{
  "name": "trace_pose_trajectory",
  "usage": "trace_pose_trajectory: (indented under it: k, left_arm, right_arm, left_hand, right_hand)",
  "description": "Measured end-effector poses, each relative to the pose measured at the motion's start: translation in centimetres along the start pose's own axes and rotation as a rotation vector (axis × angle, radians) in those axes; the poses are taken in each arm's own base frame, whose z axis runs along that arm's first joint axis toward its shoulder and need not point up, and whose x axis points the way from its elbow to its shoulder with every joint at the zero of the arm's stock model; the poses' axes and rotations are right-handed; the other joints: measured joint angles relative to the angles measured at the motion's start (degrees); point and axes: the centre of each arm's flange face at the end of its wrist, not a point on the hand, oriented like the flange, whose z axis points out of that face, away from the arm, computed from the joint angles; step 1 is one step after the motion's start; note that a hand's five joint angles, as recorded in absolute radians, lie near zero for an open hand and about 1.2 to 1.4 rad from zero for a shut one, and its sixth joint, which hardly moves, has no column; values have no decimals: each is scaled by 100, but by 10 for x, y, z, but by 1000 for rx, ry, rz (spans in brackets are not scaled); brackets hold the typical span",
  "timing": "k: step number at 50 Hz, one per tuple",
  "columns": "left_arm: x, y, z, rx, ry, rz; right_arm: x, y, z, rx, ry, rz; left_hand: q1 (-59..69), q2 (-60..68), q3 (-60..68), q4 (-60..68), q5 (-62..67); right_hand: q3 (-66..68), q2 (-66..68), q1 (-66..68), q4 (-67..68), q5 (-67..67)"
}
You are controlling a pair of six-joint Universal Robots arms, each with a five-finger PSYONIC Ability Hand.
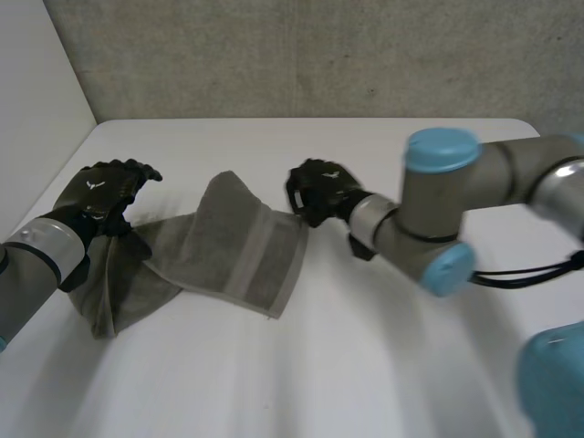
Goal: Fold the towel.
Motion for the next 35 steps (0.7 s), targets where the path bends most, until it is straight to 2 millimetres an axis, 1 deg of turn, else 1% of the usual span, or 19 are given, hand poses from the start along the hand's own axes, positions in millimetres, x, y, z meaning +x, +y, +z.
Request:
trace_pose_trajectory:
  k: [4,5,9,10,12,14,16,17,19,21,23,24,25,26,28,31,35]
  left_arm:
    - [2,-3,-2,8,4,3]
    - [2,-3,-3,9,4,4]
    - [4,-4,-4,12,10,6]
    - [4,-4,-4,12,10,6]
    - [5,-3,-4,10,13,6]
    - [6,-3,-4,10,13,6]
    - [6,-3,-4,10,13,6]
    - [6,-3,-4,11,13,6]
    - [5,-3,-4,11,13,6]
    - [5,-3,-3,11,13,6]
    - [5,-3,-3,9,14,5]
    - [5,-2,-2,8,14,5]
    - [5,-2,-2,7,15,4]
    - [5,-1,-2,4,16,4]
    - [6,1,0,-2,20,2]
    - [9,7,4,-17,36,0]
    - [19,19,17,-48,85,-4]
  right_arm:
    - [23,-6,-30,-37,38,-61]
    - [24,-6,-33,-41,41,-70]
    - [31,-4,-55,-85,63,-142]
    - [32,-4,-57,-89,65,-147]
    - [36,-8,-70,-100,85,-168]
    - [39,-12,-78,-99,100,-177]
    - [44,-18,-87,-91,119,-191]
    - [45,-19,-88,-88,122,-194]
    - [46,-24,-92,-78,131,-205]
    - [45,-25,-91,-74,130,-210]
    - [40,-24,-89,-72,118,-214]
    - [37,-24,-88,-72,113,-215]
    - [32,-22,-86,-75,100,-216]
    - [27,-21,-85,-77,89,-217]
    - [17,-17,-83,-87,67,-218]
    - [6,-11,-84,-106,43,-214]
    - [-6,7,-93,-165,16,-189]
  left_hand:
    - [0,0,0,0,0]
    - [0,0,0,0,0]
    - [0,0,0,0,0]
    - [0,0,0,0,0]
    - [0,0,0,0,0]
    - [0,0,0,0,0]
    - [0,0,0,0,0]
    - [0,0,0,0,0]
    - [0,0,0,0,0]
    - [-3,0,0,0,-2]
    - [-6,-3,0,0,0]
    - [-6,-3,0,0,0]
    - [-6,-5,0,0,0]
    - [-6,-8,0,0,1]
    - [-6,-13,0,0,1]
    - [-6,-13,0,0,0]
    - [-6,-13,0,0,0]
  right_hand:
    - [0,0,0,0,0]
    - [0,0,0,0,0]
    - [0,0,1,0,0]
    - [0,0,1,0,1]
    - [0,0,1,0,0]
    - [0,0,1,0,1]
    - [0,-982,-1032,0,-1003]
    - [0,-1408,-1379,0,-1360]
    - [0,-2628,-2629,0,-2634]
    - [0,-3519,-3600,0,-3673]
    - [0,-4689,-4727,0,-4967]
    - [0,-4919,-4961,0,-5305]
    - [0,-5542,-5568,0,-5947]
    - [0,-5891,-5958,0,-6305]
    - [0,-6152,-6237,0,-6355]
    - [0,-6153,-6267,0,-6355]
    - [0,-6153,-6289,0,-6355]
